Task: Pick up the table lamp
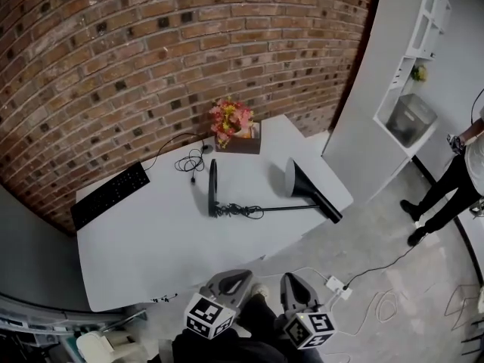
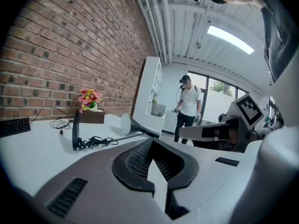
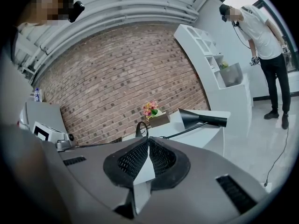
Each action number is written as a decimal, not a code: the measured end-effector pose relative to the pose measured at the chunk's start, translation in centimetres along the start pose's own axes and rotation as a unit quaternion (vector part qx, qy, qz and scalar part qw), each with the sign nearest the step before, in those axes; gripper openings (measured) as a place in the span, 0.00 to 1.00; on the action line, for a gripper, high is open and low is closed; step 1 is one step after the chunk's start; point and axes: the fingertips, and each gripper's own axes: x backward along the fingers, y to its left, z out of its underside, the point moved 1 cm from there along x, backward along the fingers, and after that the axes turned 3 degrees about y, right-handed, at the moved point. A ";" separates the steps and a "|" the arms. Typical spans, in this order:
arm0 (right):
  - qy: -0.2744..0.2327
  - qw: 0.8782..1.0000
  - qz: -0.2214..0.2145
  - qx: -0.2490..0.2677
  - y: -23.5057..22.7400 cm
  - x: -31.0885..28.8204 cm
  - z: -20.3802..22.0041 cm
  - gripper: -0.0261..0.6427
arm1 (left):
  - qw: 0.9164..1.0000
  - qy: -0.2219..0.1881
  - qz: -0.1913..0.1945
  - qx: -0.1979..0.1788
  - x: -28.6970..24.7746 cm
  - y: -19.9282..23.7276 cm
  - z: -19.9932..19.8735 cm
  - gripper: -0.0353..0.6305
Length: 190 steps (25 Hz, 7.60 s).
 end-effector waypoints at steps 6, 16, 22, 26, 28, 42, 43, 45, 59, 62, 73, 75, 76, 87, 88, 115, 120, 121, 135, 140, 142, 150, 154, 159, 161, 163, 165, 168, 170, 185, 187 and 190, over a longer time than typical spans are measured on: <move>0.006 1.000 -0.007 0.016 -2.7 -2.7 -2.1 0.06 | 1.000 0.000 -0.008 0.005 -3.0 1.1 -1.8 0.06; 0.014 0.999 -0.042 -0.006 -5.7 -7.7 -4.6 0.06 | 0.999 0.004 -0.041 0.018 -7.5 4.5 -3.7 0.06; 0.023 0.998 -0.049 -0.021 -8.3 -9.7 -5.3 0.06 | 0.998 0.002 -0.053 0.022 -10.6 6.6 -4.6 0.06; 0.028 0.998 -0.054 -0.030 -9.8 -11.1 -5.8 0.06 | 0.998 -0.004 -0.059 0.024 -12.4 7.6 -5.1 0.06; 0.031 0.997 -0.057 -0.033 -10.3 -11.9 -6.1 0.06 | 0.997 -0.005 -0.065 0.027 -12.9 8.1 -5.2 0.06; 0.037 0.993 -0.064 -0.096 -11.8 -14.6 -6.1 0.06 | 0.991 0.019 -0.124 0.047 -13.0 13.3 -5.3 0.06; 0.033 0.991 -0.062 -0.112 -12.1 -14.8 -6.2 0.06 | 0.990 0.023 -0.133 0.050 -12.6 14.3 -5.5 0.06; 0.025 0.987 -0.057 -0.150 -13.0 -15.3 -6.2 0.06 | 0.986 0.030 -0.151 0.056 -11.7 16.5 -5.6 0.06; -0.019 0.896 0.043 -0.442 -22.5 -17.6 -2.6 0.24 | 0.961 0.087 -0.242 0.099 -9.5 28.7 -5.4 0.41; -0.020 0.880 0.057 -0.472 -24.0 -18.7 -1.7 0.24 | 0.960 0.101 -0.242 0.094 -10.3 30.4 -5.2 0.44; -0.006 0.850 0.081 -0.521 -25.8 -22.8 0.0 0.24 | 0.957 0.135 -0.235 0.107 -13.0 33.7 -4.3 0.44; -0.004 0.847 0.086 -0.525 -26.2 -23.2 0.2 0.24 | 0.956 0.140 -0.234 0.110 -13.4 34.1 -4.0 0.44; -0.004 0.845 0.088 -0.527 -26.4 -23.4 0.3 0.24 | 0.955 0.142 -0.234 0.112 -13.6 34.2 -3.9 0.44; -0.005 0.839 0.103 -0.534 -27.7 -24.5 0.9 0.23 | 0.951 0.159 -0.245 0.106 -15.5 35.3 -3.6 0.39; -0.006 0.839 0.103 -0.535 -27.8 -24.6 0.9 0.22 | 0.950 0.159 -0.247 0.105 -15.6 35.3 -3.7 0.34; -0.022 0.851 0.121 -0.511 -28.4 -24.5 0.8 0.07 | 0.953 0.133 -0.244 0.122 -15.8 35.0 -3.6 0.06; -0.016 0.850 0.131 -0.510 -28.2 -23.8 1.2 0.07 | 0.954 0.134 -0.240 0.119 -15.7 34.6 -3.5 0.06; -0.018 0.851 0.132 -0.509 -28.1 -23.7 1.1 0.07 | 0.954 0.135 -0.239 0.118 -15.6 34.5 -3.4 0.06; -0.034 0.898 0.079 -0.431 -25.3 -23.8 -3.0 0.07 | 0.950 0.124 -0.249 0.140 -12.3 34.0 -2.2 0.06; -0.037 0.914 0.051 -0.400 -23.8 -24.0 -4.8 0.07 | 0.947 0.120 -0.257 0.150 -10.2 33.4 -1.2 0.06; -0.038 0.921 0.038 -0.387 -22.9 -24.2 -5.8 0.07 | 0.946 0.118 -0.261 0.154 -9.4 33.2 -0.8 0.06; -0.040 0.946 -0.015 -0.321 -18.8 -25.0 -10.1 0.07 | 0.936 0.097 -0.278 0.193 -6.5 33.1 0.4 0.06; -0.043 0.955 -0.040 -0.292 -16.4 -25.4 -12.1 0.06 | 0.930 0.084 -0.287 0.214 -5.4 33.3 1.0 0.06; -0.048 0.961 -0.071 -0.262 -13.0 -25.7 -14.5 0.06 | 0.919 0.072 -0.294 0.251 -4.1 33.9 1.9 0.06; -0.048 0.966 -0.088 -0.237 -11.4 -26.0 -15.6 0.06 | 0.912 0.067 -0.296 0.274 -3.5 34.2 2.3 0.06; -0.049 0.973 -0.102 -0.199 -9.8 -26.4 -17.0 0.06 | 0.906 0.053 -0.297 0.298 -2.9 34.3 2.6 0.06; -0.057 0.978 -0.124 -0.158 -8.0 -26.4 -18.7 0.06 | 0.902 0.028 -0.295 0.313 -2.4 34.0 2.5 0.06; -0.073 0.977 -0.162 -0.116 -5.1 -26.2 -21.8 0.06 | 0.900 -0.012 -0.291 0.325 -1.7 33.7 1.2 0.06; -0.081 0.975 -0.178 -0.105 -3.4 -25.9 -23.5 0.06 | 0.900 -0.035 -0.291 0.323 -0.8 33.6 -0.3 0.06; -0.186 0.924 -0.309 -0.129 4.5 -21.4 -33.3 0.06 | 0.912 -0.175 -0.332 0.166 10.1 31.4 -16.2 0.06; -0.193 0.919 -0.320 -0.128 5.1 -21.0 -34.0 0.06 | 0.911 -0.183 -0.336 0.156 10.9 31.1 -17.2 0.06; -0.197 0.913 -0.333 -0.129 5.5 -21.0 -34.4 0.06 | 0.909 -0.190 -0.338 0.152 11.4 31.1 -17.9 0.06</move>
